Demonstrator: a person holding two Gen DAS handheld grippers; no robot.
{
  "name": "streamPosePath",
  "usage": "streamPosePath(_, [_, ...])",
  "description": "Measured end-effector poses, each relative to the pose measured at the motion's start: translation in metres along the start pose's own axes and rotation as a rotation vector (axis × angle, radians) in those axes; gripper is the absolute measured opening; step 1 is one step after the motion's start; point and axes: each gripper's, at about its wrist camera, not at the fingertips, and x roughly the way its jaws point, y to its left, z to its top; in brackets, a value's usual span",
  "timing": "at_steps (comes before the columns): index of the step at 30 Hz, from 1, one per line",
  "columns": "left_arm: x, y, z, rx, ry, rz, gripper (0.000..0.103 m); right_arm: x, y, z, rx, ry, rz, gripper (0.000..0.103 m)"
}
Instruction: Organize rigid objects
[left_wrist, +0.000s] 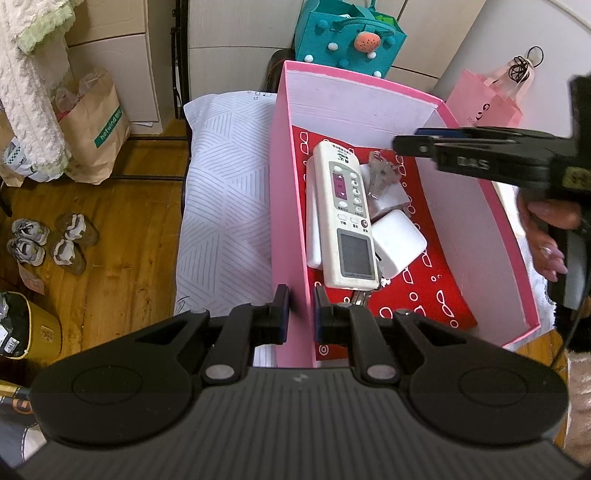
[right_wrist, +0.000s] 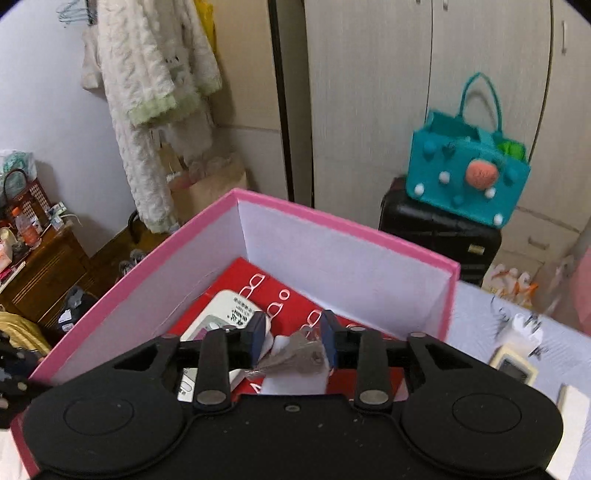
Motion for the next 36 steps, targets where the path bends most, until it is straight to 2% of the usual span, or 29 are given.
streamPosePath(5, [-0.001,0.002,-0.001,-0.007,-0.004,-0.009,0.012,-0.048,-0.012,-0.011,0.001,-0.053,0.026,0.048])
streamPosePath(8, [-0.001,0.002,-0.002,-0.007,-0.006,-0.008,0.012,-0.075,-0.026,-0.02,0.005,-0.056,0.022,0.05])
streamPosePath(13, [-0.002,0.002,-0.003,-0.009,-0.011,0.0,0.012,-0.115,-0.056,-0.038,0.02,-0.053,-0.031,0.054])
streamPosePath(18, [-0.003,-0.001,-0.002,-0.011,-0.012,0.011,0.012,-0.134,-0.1,-0.058,0.086,-0.037,-0.118,0.057])
streamPosePath(23, [-0.003,-0.005,-0.001,-0.01,-0.01,0.029,0.012,-0.126,-0.142,-0.078,0.187,-0.012,-0.157,0.058])
streamPosePath(29, [-0.002,-0.009,0.0,-0.015,-0.008,0.051,0.012,-0.087,-0.186,-0.098,0.275,0.044,-0.231,0.059])
streamPosePath(33, [-0.002,-0.01,-0.001,-0.016,-0.008,0.059,0.012,-0.06,-0.226,-0.115,0.419,0.088,-0.224,0.059])
streamPosePath(36, [-0.002,-0.012,0.0,-0.014,-0.006,0.069,0.012,-0.044,-0.241,-0.125,0.455,0.099,-0.217,0.059])
